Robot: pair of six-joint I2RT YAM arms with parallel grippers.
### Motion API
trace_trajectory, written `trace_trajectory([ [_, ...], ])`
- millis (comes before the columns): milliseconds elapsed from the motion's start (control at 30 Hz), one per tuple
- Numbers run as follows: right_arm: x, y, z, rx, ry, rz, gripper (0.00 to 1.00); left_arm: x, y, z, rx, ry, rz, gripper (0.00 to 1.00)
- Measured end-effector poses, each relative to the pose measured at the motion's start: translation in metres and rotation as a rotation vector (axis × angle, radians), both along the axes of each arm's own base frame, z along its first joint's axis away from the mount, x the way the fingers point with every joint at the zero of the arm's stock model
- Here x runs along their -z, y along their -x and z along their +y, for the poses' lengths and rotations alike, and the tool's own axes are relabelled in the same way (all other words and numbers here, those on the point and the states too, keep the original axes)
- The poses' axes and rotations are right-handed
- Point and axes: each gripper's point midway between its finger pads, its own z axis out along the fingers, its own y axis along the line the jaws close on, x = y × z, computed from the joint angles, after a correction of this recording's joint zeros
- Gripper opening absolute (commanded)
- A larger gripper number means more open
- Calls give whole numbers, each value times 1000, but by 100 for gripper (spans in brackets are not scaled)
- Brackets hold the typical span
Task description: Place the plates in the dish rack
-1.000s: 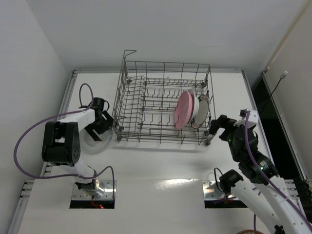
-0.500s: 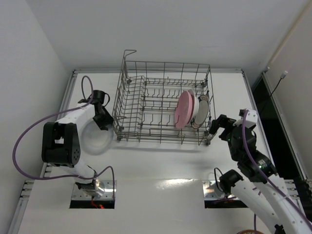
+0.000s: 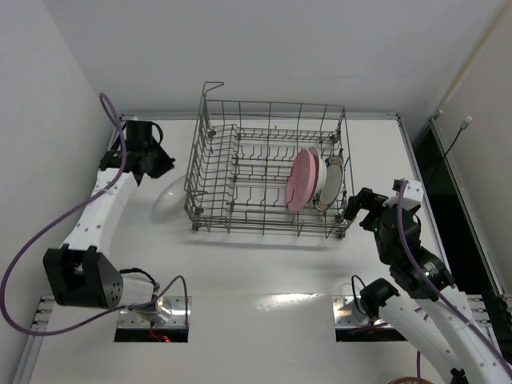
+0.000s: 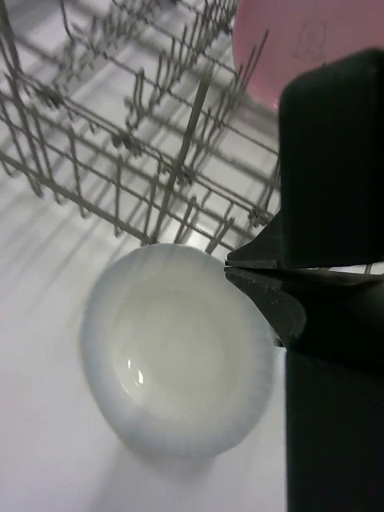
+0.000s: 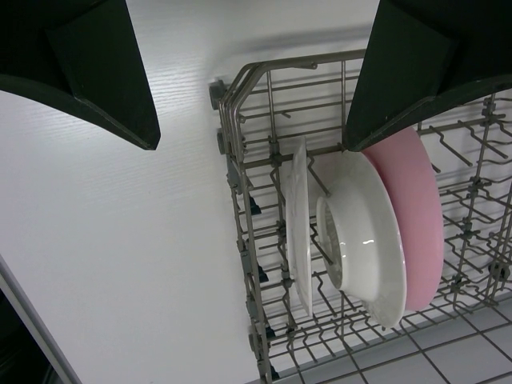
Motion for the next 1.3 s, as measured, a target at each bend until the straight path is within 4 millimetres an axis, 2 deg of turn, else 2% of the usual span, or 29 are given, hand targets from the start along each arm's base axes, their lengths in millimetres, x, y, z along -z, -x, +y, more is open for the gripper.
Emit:
trace_trajectory([
  [100,0,0,0,0,0,0,100,-37,2,4,-13,-9,-112,0],
  [167,0,0,0,0,0,0,100,-43,4,5,-15,-15,-128,0],
  [233,-1,0,0,0,-2,-2,100,-39,4,5,-16,-17,-119,0],
  [433,-3,2,-1,0,-8,-13,100,-11,13,9,-7,-35,-40,0],
  [500,-4,2,-1,0,-10,-17,100,-1,15,11,1,-47,-12,8],
  [533,-4,2,-1,0,-11,-19,100,5,15,12,8,-56,5,19],
  [567,-4,3,-1,0,-11,-20,100,12,14,14,15,-66,26,24],
  [667,-4,3,-2,0,-11,-20,100,38,10,16,47,-86,105,28],
  [733,-4,4,-2,0,-11,-20,100,61,11,16,69,-93,173,35],
  [833,-5,4,-2,0,-12,-21,100,98,25,16,104,-102,284,47],
  [867,-5,4,-2,0,-12,-22,100,109,33,16,116,-105,323,54],
  [933,-5,5,-3,0,-13,-24,100,125,47,15,148,-117,381,62],
  [967,-5,5,-3,0,-14,-25,100,129,53,16,162,-126,401,69],
  [1067,-6,5,-3,0,-15,-26,100,133,60,16,197,-159,421,70],
  [1167,-6,5,-3,-1,-15,-27,100,131,58,16,235,-196,399,70],
  [1300,-5,5,-2,-4,-16,-25,100,129,54,18,277,-257,376,78],
])
